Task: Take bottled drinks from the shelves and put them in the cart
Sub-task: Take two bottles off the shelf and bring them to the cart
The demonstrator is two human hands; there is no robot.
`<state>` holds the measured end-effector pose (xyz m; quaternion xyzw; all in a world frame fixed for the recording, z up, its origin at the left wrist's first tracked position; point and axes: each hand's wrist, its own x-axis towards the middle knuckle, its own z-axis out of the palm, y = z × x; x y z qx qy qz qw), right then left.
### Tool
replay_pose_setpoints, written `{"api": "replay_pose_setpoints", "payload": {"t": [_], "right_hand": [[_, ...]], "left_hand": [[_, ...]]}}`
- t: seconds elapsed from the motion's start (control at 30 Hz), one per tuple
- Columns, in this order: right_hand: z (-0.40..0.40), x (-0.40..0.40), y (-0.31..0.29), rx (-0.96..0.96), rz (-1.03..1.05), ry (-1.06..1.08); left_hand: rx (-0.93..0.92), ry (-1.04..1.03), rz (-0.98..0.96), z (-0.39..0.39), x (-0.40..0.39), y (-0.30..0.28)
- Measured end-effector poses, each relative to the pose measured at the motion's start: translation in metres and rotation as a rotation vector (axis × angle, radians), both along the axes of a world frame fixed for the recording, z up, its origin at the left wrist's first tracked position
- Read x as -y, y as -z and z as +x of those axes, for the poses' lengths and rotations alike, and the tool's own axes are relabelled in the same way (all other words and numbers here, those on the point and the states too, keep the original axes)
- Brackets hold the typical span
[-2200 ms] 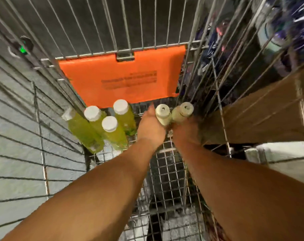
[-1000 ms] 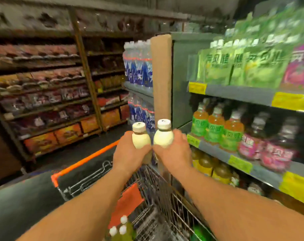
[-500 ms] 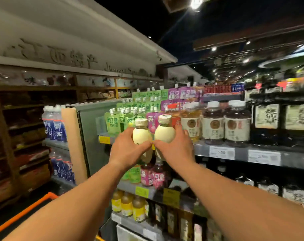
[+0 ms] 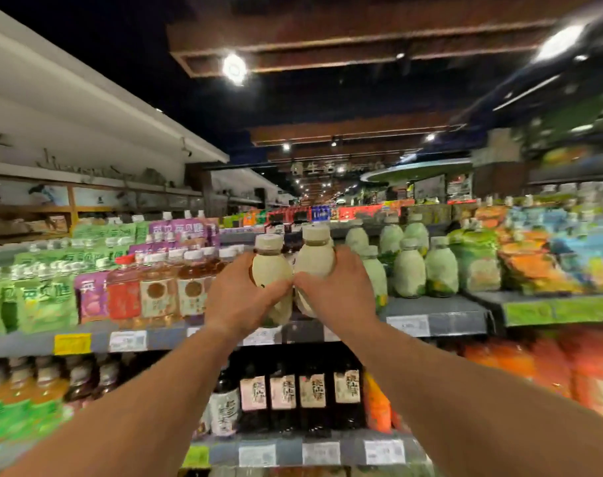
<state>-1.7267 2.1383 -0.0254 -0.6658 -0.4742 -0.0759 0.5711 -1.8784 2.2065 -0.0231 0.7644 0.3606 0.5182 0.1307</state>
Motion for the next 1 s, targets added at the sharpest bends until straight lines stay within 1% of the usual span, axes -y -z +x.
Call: {"api": "replay_pose_setpoints", "payload": {"t": [0.13, 0.23, 0.5, 0.67, 0.87, 0.93, 1.0], "right_hand": [[0.058, 0.049, -0.008, -0.023, 0.012, 0.063], [0.094, 0.08, -0.008, -0.045, 0.028, 0.118], [0.172, 0.127, -0.004, -0.061, 0.038, 0.263], [0.217, 0.123, 0.006, -0.039, 0.003, 0.246], [0.26, 0.088, 0.017, -0.025, -0.012, 0.099], [0.27, 0.075, 0.02, -0.049, 0.001, 0.083], [0.277, 0.062, 0.019, -0.117, -0.01, 0.062]], "left_hand": [[0.01, 0.133, -0.054, 0.067, 0.029, -0.007], [-0.001, 0.208, -0.06, 0.109, 0.048, -0.011], [-0.072, 0.301, -0.067, 0.201, 0.087, -0.016], [-0.112, 0.283, -0.14, 0.248, 0.085, -0.006], [-0.095, 0.14, -0.261, 0.3, 0.06, 0.008], [-0.083, 0.105, -0.311, 0.315, 0.05, 0.01], [-0.062, 0.12, -0.355, 0.325, 0.043, 0.014]]}}
